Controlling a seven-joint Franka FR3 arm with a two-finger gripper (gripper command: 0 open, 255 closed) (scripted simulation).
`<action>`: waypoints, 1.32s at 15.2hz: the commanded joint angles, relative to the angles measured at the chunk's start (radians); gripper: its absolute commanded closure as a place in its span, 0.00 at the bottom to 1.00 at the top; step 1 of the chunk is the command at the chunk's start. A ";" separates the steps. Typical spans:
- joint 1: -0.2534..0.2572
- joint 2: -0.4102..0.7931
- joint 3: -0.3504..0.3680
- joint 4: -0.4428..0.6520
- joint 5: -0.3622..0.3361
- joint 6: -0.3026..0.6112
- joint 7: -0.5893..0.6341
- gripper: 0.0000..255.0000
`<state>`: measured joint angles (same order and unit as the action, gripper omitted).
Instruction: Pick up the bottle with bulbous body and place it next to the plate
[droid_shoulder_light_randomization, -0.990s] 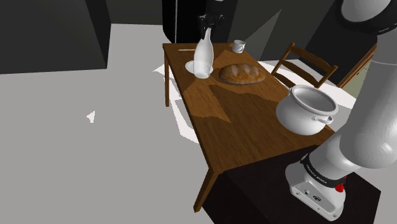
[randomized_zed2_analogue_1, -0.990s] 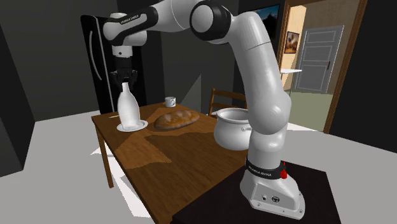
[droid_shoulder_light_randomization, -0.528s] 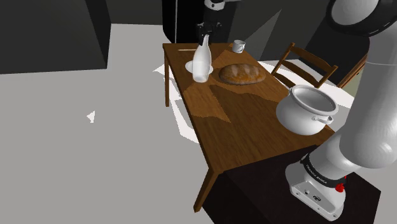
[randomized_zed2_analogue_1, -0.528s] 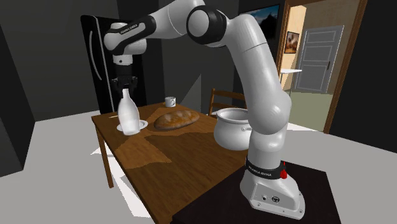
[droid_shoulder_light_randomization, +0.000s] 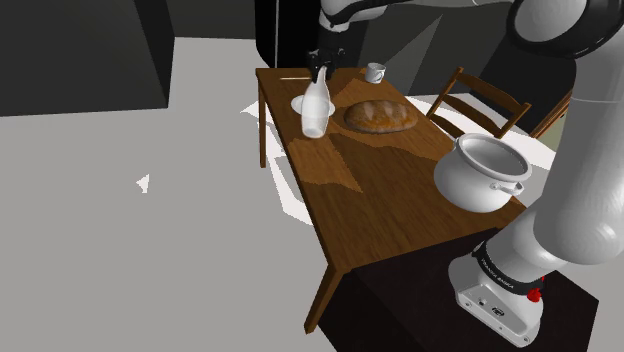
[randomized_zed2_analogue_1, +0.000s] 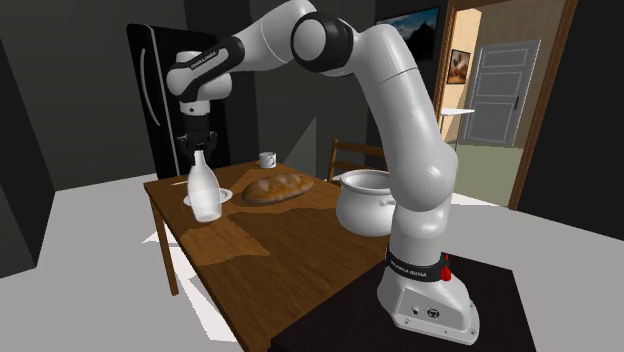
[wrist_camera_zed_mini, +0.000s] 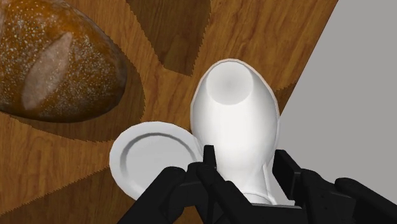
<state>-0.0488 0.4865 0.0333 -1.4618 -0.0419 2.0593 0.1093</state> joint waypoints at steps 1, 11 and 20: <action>0.001 0.001 0.000 -0.006 0.000 0.009 0.001 1.00; 0.001 0.001 0.000 -0.006 0.000 0.008 0.001 0.00; 0.002 -0.042 0.002 0.054 0.002 -0.095 0.000 0.00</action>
<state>-0.0474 0.4445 0.0349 -1.4109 -0.0398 1.9685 0.1085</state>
